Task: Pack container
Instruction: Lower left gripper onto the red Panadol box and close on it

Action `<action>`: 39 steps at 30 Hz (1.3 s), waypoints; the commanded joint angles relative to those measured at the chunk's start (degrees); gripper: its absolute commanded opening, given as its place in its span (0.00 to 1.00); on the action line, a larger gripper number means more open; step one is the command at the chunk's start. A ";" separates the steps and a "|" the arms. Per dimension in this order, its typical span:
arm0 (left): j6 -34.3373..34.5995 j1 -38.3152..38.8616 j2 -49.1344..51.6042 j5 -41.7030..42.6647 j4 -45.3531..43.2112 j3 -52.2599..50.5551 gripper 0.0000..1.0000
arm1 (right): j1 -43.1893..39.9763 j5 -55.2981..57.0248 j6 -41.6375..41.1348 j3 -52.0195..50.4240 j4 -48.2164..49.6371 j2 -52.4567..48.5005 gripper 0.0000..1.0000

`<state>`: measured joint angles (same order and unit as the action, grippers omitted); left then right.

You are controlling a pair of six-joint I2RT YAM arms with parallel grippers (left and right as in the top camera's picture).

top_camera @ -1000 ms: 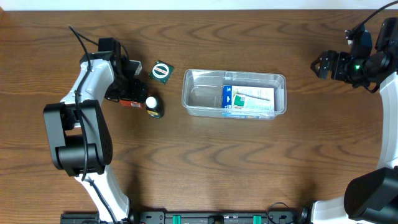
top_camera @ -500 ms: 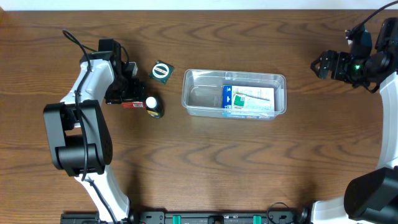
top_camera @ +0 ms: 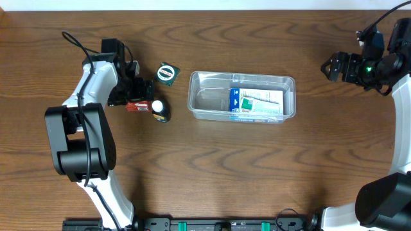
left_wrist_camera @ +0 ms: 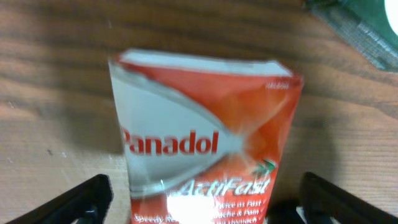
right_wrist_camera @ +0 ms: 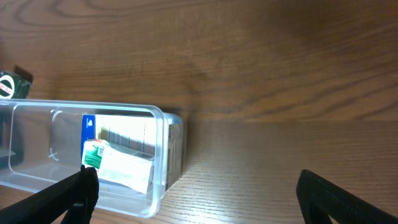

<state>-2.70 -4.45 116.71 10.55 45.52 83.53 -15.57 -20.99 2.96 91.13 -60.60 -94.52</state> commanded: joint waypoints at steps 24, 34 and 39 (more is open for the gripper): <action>-1.75 -0.26 0.11 -1.14 0.46 0.37 0.59 | -0.17 -0.22 -0.35 0.68 -0.07 0.66 0.99; -4.63 -0.24 0.11 -1.14 0.68 0.35 0.71 | -0.17 -0.22 -0.35 0.68 -0.07 0.66 0.99; -6.29 -0.24 0.11 -1.14 0.63 -0.11 0.72 | -0.17 -0.22 -0.35 0.68 -0.07 0.66 0.99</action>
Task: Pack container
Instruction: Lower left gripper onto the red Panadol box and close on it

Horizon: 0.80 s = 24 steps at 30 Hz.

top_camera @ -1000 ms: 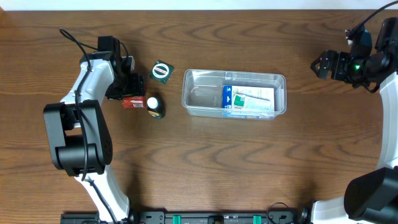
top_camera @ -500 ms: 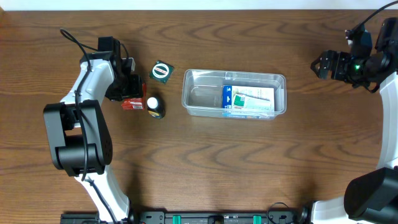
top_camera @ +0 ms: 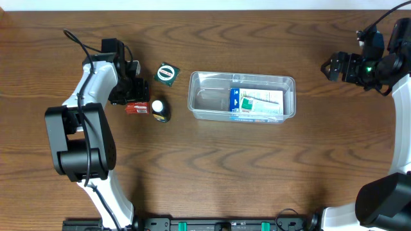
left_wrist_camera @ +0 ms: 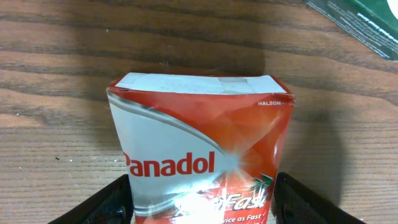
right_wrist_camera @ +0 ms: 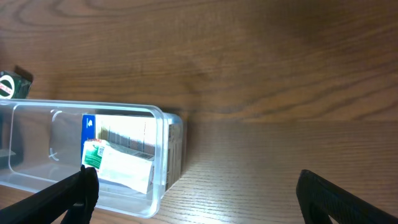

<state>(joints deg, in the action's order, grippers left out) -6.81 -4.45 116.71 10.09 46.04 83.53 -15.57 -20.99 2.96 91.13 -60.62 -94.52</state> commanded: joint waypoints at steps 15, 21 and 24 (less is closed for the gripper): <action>-2.97 -0.24 0.11 -0.66 -0.63 -1.95 0.61 | -0.17 -0.22 -0.35 0.68 -0.04 0.66 0.99; -0.33 -0.24 0.07 -0.66 0.50 -1.14 0.55 | -0.17 -0.22 -0.35 0.68 -0.04 0.66 0.99; 0.74 -0.24 -0.28 -0.66 2.19 0.55 0.55 | -0.15 -0.22 -0.35 0.68 -0.04 0.66 0.99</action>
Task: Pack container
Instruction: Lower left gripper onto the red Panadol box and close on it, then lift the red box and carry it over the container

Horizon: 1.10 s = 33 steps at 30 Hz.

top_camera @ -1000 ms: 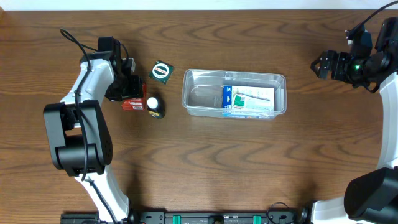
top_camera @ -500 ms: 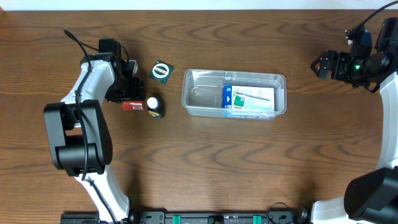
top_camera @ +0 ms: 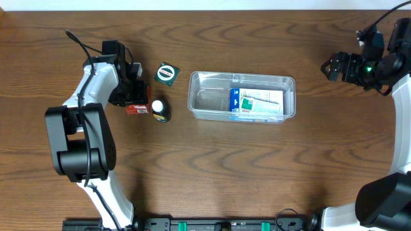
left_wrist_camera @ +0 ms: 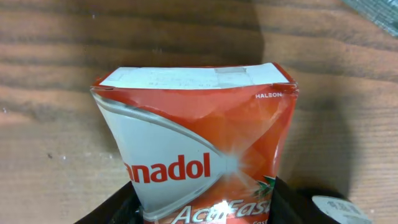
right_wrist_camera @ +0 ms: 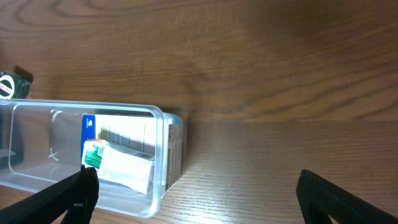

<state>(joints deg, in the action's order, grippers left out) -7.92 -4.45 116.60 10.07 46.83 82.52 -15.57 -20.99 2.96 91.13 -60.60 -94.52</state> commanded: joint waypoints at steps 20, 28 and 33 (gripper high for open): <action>13.09 4.28 -19.98 14.67 13.49 17.16 0.55 | -0.17 -0.22 -0.35 0.68 -0.07 0.66 0.99; 17.29 17.81 -18.69 12.39 7.96 16.98 0.55 | -0.17 -0.22 -0.35 0.68 -0.07 0.66 0.99; 22.18 24.85 -14.82 4.28 5.31 16.98 0.55 | -0.17 -0.22 -0.35 0.68 -0.07 0.66 0.99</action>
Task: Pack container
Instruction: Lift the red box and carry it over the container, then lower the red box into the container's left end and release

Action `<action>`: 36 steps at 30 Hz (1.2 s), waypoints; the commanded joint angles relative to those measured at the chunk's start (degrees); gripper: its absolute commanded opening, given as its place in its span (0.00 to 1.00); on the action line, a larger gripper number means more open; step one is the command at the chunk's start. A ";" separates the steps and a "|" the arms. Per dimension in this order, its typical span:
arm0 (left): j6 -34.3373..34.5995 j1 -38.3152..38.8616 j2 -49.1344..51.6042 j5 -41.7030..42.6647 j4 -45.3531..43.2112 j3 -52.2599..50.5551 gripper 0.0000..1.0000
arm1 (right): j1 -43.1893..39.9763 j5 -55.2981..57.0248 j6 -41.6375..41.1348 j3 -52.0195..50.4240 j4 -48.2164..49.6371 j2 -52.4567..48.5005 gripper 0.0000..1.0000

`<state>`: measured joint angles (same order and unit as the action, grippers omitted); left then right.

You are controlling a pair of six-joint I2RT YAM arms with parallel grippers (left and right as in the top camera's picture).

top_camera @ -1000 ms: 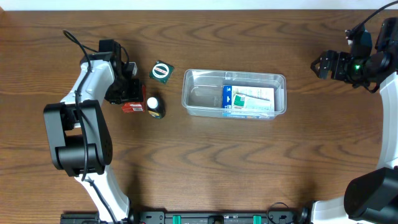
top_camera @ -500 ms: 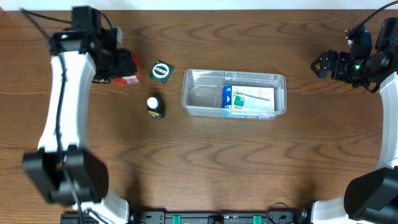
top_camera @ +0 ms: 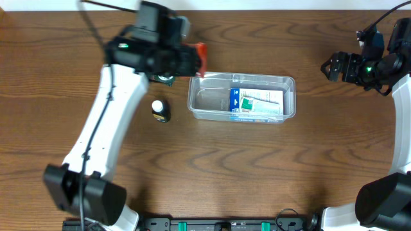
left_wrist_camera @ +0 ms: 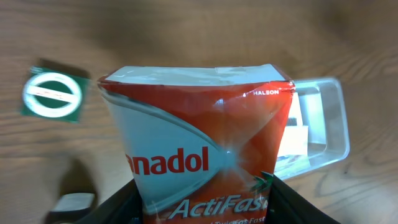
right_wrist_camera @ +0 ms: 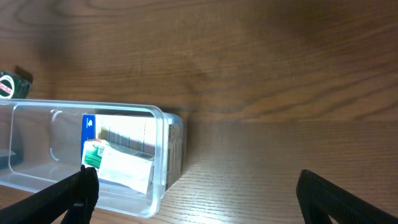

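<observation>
A red and white Panadol box (left_wrist_camera: 199, 143) hangs in the air with my left gripper (left_wrist_camera: 205, 204) shut on its lower part. In the overhead view the Panadol box (top_camera: 200, 56) is just beyond the far left corner of the clear plastic container (top_camera: 199, 109). A blue and white box (top_camera: 257, 102) lies in the container's right half. My right gripper (top_camera: 331, 67) stands open and empty off to the container's right, with the container (right_wrist_camera: 158, 186) low at the left of its wrist view.
A small green box with a white ring (left_wrist_camera: 55, 96) lies on the table left of the container, partly under my left arm in the overhead view. A black bottle with a white cap (top_camera: 158, 109) lies nearer the front. Dark wood table (top_camera: 257, 173) all round.
My left gripper has lifted the Panadol box off the table and moved right with it, from beside the bottle to the container's far left corner. The right arm has not moved.
My left gripper stood open round the Panadol box lying on the table at the left. Then its fingers were close against the box, then shut on it. Now the box is in the air by the container. The right gripper stayed open and still.
</observation>
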<state>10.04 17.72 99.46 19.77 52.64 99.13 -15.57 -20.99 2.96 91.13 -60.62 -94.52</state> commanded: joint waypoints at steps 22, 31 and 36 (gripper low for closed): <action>11.78 11.19 21.73 -11.87 -4.50 0.35 0.56 | -0.17 -0.22 -0.35 0.68 -0.04 0.66 0.99; 11.96 12.09 23.91 -11.82 -4.33 0.31 0.56 | -0.17 -0.22 -0.35 0.68 -0.04 0.66 0.99; 11.93 12.52 23.89 -11.69 -3.91 0.31 0.55 | -0.17 -0.22 -0.35 0.68 -0.04 0.66 0.99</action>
<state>21.23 29.82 123.46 8.58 48.31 99.13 -15.57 -20.97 2.96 91.11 -60.60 -94.52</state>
